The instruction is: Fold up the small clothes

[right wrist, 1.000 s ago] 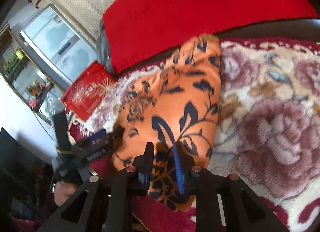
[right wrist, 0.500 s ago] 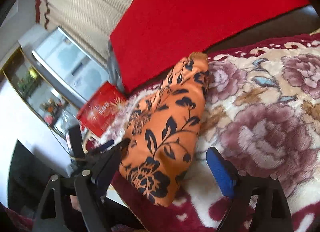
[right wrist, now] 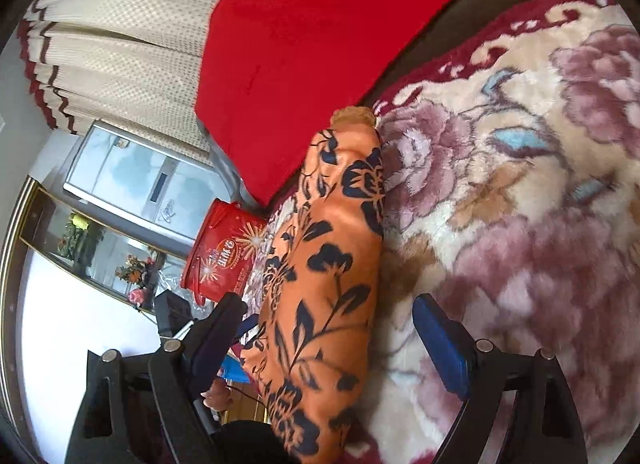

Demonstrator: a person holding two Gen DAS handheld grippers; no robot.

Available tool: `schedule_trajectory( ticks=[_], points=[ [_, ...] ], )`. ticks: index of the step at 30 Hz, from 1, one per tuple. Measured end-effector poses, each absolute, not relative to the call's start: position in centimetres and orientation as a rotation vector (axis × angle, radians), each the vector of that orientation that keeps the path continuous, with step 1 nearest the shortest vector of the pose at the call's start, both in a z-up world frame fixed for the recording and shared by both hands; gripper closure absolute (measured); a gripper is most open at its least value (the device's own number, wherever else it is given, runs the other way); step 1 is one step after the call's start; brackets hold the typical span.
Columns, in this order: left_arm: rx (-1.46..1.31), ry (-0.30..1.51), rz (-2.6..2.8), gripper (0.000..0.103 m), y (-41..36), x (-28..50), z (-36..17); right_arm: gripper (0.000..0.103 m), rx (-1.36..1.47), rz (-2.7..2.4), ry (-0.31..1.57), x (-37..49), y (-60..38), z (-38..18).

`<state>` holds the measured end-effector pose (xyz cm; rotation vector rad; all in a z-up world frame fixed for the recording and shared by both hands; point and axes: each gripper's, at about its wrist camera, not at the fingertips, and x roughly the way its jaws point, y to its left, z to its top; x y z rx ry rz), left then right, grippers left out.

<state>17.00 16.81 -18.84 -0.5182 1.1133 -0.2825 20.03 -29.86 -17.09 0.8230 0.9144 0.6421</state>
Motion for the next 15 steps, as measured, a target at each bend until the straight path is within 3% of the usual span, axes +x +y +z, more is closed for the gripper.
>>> schedule_trajectory(
  ticks=[4,10,15],
  points=[
    [-0.527,1.192,-0.351,0.014,15.7,17.4,-21.2,0.014,0.834,0.666,0.959,21.9,-28.7,-18.1],
    [-0.624,1.171,-0.564,0.011,13.2,17.0,-21.4,0.014,0.814,0.688,0.962,22.7,-26.4,-18.5],
    [-0.548,1.139,-0.526,0.011,10.8,16.7,-21.4,0.014,0.789,0.677,0.957,23.4,-24.6,-18.9]
  ],
)
